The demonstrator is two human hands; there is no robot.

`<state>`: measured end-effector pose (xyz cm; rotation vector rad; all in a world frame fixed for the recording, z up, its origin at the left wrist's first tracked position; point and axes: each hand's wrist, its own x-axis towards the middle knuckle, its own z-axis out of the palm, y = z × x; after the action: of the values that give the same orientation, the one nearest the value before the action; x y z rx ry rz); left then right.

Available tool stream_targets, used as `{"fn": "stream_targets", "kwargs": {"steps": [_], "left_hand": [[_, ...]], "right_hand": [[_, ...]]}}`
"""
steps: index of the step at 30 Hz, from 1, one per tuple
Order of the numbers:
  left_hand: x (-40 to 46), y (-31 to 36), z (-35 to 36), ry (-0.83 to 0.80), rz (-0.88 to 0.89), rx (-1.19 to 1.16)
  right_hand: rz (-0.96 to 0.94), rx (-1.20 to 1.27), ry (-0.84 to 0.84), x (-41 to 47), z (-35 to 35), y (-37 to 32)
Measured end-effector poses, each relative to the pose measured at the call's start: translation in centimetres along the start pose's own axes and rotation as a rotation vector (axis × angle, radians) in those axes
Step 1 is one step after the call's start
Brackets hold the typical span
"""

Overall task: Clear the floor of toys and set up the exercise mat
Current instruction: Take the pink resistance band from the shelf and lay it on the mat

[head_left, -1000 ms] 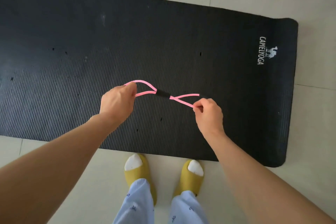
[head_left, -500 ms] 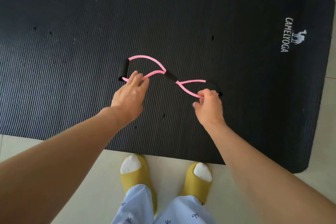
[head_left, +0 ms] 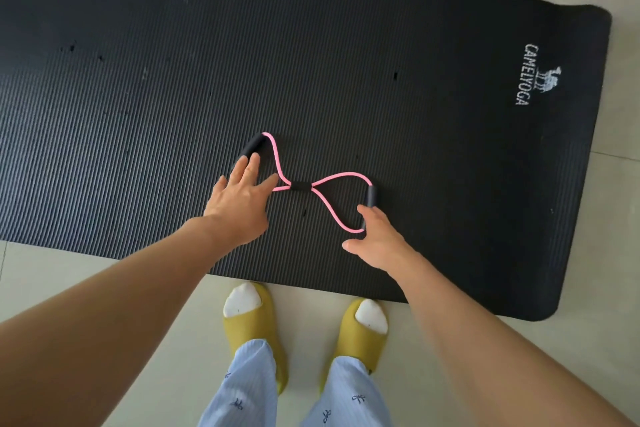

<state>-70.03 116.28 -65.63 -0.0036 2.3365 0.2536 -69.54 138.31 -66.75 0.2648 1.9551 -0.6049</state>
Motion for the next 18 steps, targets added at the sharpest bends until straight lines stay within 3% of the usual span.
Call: {"fn": "stream_targets", "kwargs": {"steps": [18], "left_hand": [[-13.1,1.3,-9.7,0.155,-0.006,-0.177]], "right_hand": [[-0.101,0.091,0.201,-15.7,-5.6,-3.1]]}}
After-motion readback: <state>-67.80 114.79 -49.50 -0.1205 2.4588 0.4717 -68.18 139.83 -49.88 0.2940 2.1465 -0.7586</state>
